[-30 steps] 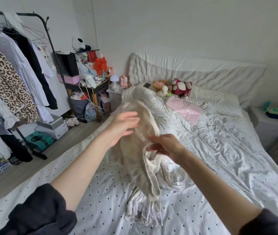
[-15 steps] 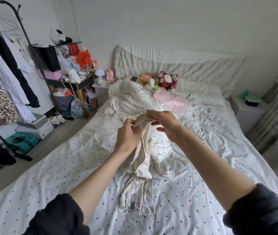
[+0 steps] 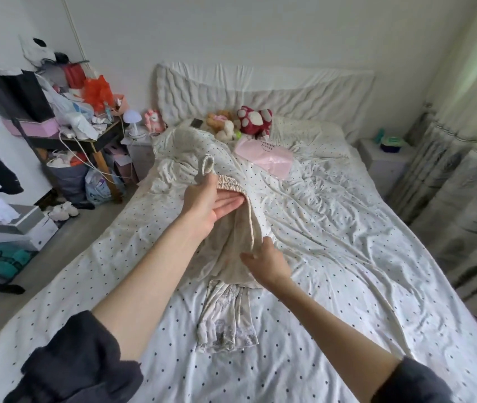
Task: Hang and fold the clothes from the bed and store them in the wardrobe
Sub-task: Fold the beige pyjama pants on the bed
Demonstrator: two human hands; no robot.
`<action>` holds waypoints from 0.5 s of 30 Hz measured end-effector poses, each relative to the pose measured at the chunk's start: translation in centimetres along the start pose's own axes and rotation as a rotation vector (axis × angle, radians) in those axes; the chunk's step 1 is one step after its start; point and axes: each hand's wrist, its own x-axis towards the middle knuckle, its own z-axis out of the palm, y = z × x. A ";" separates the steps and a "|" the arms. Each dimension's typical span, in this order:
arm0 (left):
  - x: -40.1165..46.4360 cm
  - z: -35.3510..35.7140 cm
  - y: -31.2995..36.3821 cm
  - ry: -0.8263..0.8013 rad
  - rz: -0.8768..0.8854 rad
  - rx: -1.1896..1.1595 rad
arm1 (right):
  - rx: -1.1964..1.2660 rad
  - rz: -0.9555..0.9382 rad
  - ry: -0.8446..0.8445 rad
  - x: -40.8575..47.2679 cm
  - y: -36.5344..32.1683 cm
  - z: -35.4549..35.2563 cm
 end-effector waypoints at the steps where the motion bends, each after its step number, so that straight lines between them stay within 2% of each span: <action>1: 0.0 -0.1 0.1 -0.018 -0.018 -0.022 | 0.019 -0.001 0.053 0.2 0.2 -0.2; 4: 0.8 -1.9 0.3 -0.014 -0.079 0.036 | 0.026 -0.016 0.117 0.9 0.8 -1.8; 7: 2.7 -6.2 -1.0 0.134 -0.102 0.249 | -0.028 -0.065 0.122 1.7 1.3 -4.6; 10: 4.0 -10.3 -3.0 0.291 -0.208 0.302 | -0.086 -0.189 0.088 2.2 0.9 -6.7; 12: 4.2 -11.6 -3.7 0.346 -0.190 0.325 | -0.138 -0.239 0.043 2.3 0.5 -7.2; 15: 4.4 -12.7 -3.8 0.228 -0.077 0.465 | -0.168 -0.245 0.028 2.5 0.6 -7.8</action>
